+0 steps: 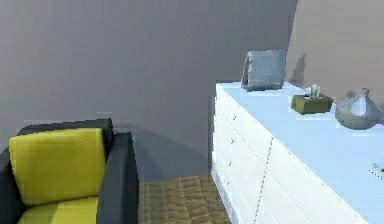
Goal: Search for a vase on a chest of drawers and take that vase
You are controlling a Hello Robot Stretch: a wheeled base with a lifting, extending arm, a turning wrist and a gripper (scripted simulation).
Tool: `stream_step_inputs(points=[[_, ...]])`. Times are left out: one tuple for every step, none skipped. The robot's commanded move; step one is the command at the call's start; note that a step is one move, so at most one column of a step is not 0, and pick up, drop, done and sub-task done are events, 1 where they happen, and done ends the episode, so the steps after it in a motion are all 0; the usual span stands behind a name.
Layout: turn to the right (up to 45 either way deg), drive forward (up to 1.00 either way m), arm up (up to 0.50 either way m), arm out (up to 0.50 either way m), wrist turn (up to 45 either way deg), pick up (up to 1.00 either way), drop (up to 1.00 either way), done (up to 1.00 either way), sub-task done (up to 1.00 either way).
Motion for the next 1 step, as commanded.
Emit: stream_step_inputs(points=[[33.0, 0.0, 0.0, 0.0, 0.0, 0.0, 0.0, 0.0, 0.0]])
